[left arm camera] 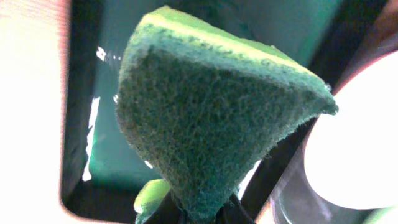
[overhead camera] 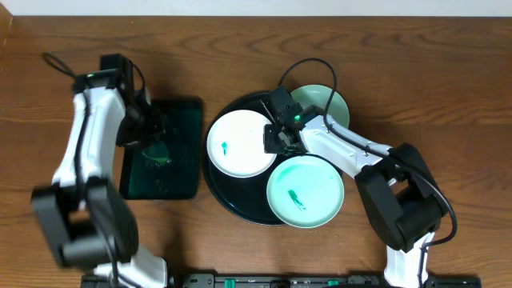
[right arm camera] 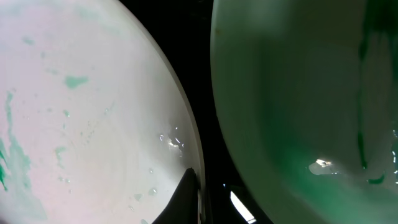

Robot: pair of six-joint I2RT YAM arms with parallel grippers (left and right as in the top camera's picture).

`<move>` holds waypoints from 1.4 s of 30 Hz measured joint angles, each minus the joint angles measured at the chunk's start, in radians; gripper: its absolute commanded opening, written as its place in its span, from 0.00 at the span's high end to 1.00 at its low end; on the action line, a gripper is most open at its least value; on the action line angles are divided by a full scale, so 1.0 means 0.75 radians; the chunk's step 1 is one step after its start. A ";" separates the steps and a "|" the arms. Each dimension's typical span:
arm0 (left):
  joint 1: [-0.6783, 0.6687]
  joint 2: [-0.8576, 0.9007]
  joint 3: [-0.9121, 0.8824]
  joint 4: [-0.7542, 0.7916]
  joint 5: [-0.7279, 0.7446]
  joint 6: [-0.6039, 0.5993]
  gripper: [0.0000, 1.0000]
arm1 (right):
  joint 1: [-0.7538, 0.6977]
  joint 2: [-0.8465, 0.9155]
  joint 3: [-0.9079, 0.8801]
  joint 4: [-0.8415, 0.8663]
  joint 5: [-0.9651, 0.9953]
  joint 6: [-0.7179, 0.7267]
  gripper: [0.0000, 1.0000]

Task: Clean dirty plates on tray and stack at the side
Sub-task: 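Lower the left gripper onto the green sponge and grasp it, then scrub the white plate with the sponge in the left gripper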

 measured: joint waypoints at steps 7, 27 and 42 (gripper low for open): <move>-0.138 -0.108 0.003 -0.001 -0.019 -0.175 0.93 | -0.003 0.002 0.000 0.008 -0.021 -0.020 0.99; -0.629 0.311 -0.094 0.281 -0.016 -0.638 0.93 | -0.020 0.005 0.000 0.009 -0.070 -0.030 0.99; -0.654 0.366 -0.087 0.431 0.401 -0.220 0.93 | -0.020 0.005 0.000 0.008 -0.071 -0.030 0.99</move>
